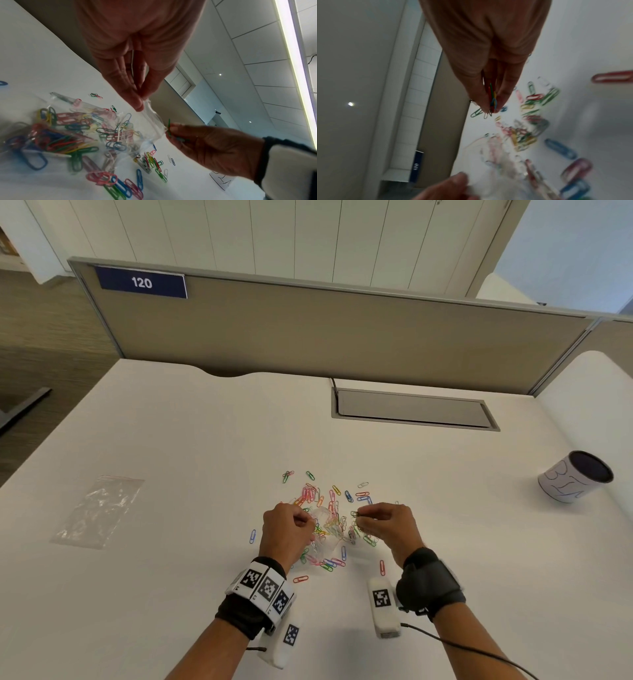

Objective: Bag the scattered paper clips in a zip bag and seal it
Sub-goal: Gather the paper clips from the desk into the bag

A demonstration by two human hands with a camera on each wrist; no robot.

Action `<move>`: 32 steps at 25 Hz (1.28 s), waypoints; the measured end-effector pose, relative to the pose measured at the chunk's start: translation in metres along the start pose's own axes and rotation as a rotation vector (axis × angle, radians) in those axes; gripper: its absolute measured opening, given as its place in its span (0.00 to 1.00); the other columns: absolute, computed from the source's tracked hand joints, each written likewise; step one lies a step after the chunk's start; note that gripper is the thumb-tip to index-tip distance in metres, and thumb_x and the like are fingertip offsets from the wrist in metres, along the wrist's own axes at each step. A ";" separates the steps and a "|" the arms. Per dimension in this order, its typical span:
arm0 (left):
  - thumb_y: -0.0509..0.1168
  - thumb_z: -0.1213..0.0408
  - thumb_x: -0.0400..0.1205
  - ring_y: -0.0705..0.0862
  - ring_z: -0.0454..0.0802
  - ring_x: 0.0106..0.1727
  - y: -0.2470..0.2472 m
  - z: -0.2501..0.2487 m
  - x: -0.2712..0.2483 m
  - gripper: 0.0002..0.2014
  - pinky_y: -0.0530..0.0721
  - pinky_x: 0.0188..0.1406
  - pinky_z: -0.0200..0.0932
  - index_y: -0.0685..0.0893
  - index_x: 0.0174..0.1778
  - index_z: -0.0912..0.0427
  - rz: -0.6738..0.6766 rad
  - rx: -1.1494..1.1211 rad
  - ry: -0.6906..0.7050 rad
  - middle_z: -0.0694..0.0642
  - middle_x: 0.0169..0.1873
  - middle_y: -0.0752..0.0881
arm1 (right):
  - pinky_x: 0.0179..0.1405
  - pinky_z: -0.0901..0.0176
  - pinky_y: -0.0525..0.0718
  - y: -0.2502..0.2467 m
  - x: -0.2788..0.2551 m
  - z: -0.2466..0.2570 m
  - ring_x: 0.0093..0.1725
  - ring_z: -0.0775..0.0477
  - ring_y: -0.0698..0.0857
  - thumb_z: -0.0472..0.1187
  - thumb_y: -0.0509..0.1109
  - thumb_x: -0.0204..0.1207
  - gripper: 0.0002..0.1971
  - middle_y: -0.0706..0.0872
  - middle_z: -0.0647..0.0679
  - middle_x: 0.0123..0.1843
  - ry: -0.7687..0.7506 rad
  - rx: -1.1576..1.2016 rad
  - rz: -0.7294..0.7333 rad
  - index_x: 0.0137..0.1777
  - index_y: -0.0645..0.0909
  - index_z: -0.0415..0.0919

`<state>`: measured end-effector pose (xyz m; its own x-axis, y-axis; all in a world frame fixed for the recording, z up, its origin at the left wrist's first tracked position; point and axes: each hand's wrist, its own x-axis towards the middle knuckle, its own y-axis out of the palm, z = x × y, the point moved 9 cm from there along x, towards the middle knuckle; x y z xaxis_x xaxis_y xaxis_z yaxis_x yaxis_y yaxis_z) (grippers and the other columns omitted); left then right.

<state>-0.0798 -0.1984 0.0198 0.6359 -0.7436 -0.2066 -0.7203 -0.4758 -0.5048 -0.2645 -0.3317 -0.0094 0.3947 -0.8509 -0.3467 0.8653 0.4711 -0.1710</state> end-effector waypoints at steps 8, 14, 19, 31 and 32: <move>0.74 0.66 0.78 0.89 0.45 0.29 0.001 0.000 -0.003 0.06 0.87 0.30 0.34 0.91 0.47 0.63 0.000 0.005 -0.029 0.60 0.37 0.93 | 0.43 0.60 0.89 0.077 -0.013 0.040 0.40 0.48 0.88 0.32 0.76 0.71 0.08 0.92 0.40 0.47 -0.126 -0.651 0.245 0.49 0.89 0.35; 0.74 0.69 0.77 0.92 0.54 0.34 -0.008 0.004 -0.001 0.04 0.93 0.42 0.52 0.92 0.42 0.65 -0.028 -0.024 -0.006 0.61 0.34 0.93 | 0.47 0.52 0.91 0.081 -0.016 0.048 0.46 0.41 0.90 0.30 0.65 0.78 0.10 0.91 0.43 0.49 -0.208 -0.517 0.260 0.48 0.88 0.40; 0.73 0.71 0.77 0.92 0.52 0.29 -0.009 0.004 -0.003 0.04 0.93 0.40 0.48 0.91 0.43 0.67 -0.018 -0.048 0.003 0.62 0.31 0.92 | 0.47 0.65 0.82 0.012 0.003 0.022 0.49 0.45 0.85 0.35 0.79 0.67 0.15 0.86 0.44 0.50 -0.178 -0.697 0.047 0.54 0.83 0.38; 0.73 0.71 0.77 0.92 0.50 0.28 -0.014 0.003 -0.002 0.03 0.94 0.39 0.49 0.91 0.41 0.67 -0.027 -0.054 0.017 0.61 0.30 0.92 | 0.65 0.44 0.78 0.049 0.019 -0.015 0.68 0.35 0.73 0.54 0.76 0.69 0.34 0.74 0.40 0.68 -0.133 -0.968 0.084 0.74 0.71 0.48; 0.73 0.71 0.77 0.92 0.49 0.28 -0.014 0.004 -0.002 0.03 0.94 0.39 0.49 0.91 0.41 0.67 -0.029 -0.054 0.019 0.61 0.30 0.92 | 0.63 0.43 0.79 0.055 0.016 -0.015 0.69 0.35 0.71 0.57 0.74 0.70 0.34 0.73 0.41 0.68 -0.147 -1.062 0.083 0.75 0.70 0.52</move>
<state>-0.0703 -0.1884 0.0242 0.6514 -0.7379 -0.1765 -0.7160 -0.5210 -0.4646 -0.2153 -0.3159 -0.0381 0.5341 -0.7934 -0.2921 0.1511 0.4295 -0.8903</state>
